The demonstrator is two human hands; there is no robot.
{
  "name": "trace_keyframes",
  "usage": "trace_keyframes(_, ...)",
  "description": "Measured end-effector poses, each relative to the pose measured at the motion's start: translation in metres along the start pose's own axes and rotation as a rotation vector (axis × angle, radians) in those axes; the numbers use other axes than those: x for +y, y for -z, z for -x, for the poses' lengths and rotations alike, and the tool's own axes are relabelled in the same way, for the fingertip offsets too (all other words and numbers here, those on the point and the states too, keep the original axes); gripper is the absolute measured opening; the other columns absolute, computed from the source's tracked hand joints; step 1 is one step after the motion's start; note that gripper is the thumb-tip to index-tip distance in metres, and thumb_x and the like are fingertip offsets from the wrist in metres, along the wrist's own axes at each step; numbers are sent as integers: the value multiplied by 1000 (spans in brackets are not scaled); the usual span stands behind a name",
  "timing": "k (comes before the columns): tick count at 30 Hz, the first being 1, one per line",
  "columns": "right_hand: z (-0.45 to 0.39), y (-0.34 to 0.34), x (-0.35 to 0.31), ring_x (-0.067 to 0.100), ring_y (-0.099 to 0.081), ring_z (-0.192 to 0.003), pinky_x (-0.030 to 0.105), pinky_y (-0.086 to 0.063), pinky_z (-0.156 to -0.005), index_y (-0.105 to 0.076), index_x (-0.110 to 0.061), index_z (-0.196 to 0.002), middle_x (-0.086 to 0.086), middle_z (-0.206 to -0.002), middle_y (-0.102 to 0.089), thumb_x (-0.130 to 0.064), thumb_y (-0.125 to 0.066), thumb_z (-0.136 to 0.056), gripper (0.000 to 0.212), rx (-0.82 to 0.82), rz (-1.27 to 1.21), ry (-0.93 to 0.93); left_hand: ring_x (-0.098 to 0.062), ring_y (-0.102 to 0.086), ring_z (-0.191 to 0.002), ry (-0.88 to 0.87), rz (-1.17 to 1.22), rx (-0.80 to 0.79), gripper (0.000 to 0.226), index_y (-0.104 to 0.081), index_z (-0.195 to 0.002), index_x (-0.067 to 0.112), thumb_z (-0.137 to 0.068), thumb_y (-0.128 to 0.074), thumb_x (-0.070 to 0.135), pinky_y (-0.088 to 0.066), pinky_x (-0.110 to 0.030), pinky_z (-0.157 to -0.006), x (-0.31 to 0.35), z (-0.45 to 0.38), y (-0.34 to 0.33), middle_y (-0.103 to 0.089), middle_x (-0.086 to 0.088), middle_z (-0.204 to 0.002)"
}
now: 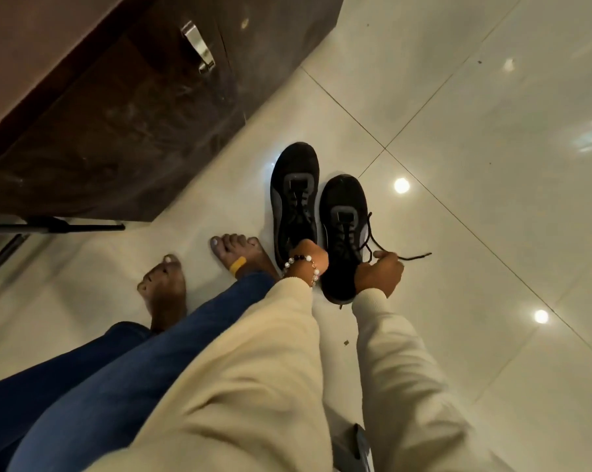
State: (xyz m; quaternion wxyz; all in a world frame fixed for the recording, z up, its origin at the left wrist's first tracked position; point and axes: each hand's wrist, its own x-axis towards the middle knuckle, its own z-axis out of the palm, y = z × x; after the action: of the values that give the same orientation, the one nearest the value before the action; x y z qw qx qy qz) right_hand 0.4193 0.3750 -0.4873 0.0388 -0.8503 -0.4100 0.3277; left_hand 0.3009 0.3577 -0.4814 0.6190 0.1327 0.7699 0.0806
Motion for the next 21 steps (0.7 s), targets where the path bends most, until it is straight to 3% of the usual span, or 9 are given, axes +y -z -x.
trace_keyframes(4, -3, -9, 28, 36, -52, -117, 35, -42, -93, -49, -5, -129, 21, -125, -56, -8, -56, -86, 44, -313, 186, -44, -38, -43, -129, 4, -215, -140, 41, -44, -139, 1, -100, -37, 10, -34, -38, -108, -3, 11, -22, -43, -21, -142)
trace_keyframes(7, -4, -14, 25, 38, -56, -109, 36, -46, -86, -54, -9, -123, 19, -118, -61, -18, -58, -85, 39, -357, 212, 9, -37, -24, -142, 7, -116, -184, 52, -21, -152, 15, -102, -33, 13, -19, -41, -118, -5, -6, -27, -19, -16, -157)
trace_keyframes(9, -6, -15, 22, 39, -57, -107, 37, -47, -86, -57, -12, -121, 20, -116, -62, -16, -55, -86, 36, -343, 280, 23, -36, -27, -140, 4, -133, -171, 59, -14, -153, 26, -100, -40, 24, -26, -39, -116, -41, -81, -50, -19, -3, -157)
trace_keyframes(11, -6, -14, 20, 42, -56, -106, 39, -47, -88, -57, -10, -121, 22, -116, -59, -12, -51, -86, 35, -326, 351, 22, -29, -42, -132, 42, -126, -116, 67, -20, -151, 36, -93, -52, 40, -40, -26, -106, -71, -146, -76, -37, 15, -147)
trace_keyframes(12, -4, -11, 19, 43, -56, -105, 40, -48, -88, -57, -8, -121, 23, -116, -57, -11, -51, -86, 35, -322, 365, 21, -26, -46, -129, -17, -140, -102, 64, -26, -149, 33, -92, -53, 32, -43, -26, -104, -69, -143, -74, -46, 12, -141)
trace_keyframes(15, 4, 4, 12, 45, -56, -103, 42, -49, -87, -58, -3, -116, 25, -114, -57, -10, -53, -85, 32, -305, 379, 36, -33, -41, -133, -83, -87, -154, 55, -35, -148, 17, -94, -44, 5, -35, -40, -112, -12, -21, -25, -40, -10, -147)
trace_keyframes(21, 38, 55, -17, 41, -53, -108, 37, -44, -84, -56, 1, -112, 24, -115, -57, -11, -53, -88, 27, -204, 308, 66, -30, -52, -124, -161, -56, -69, 48, -54, -135, 17, -90, -53, 2, -40, -36, -109, 22, 37, 1, -53, -10, -139)
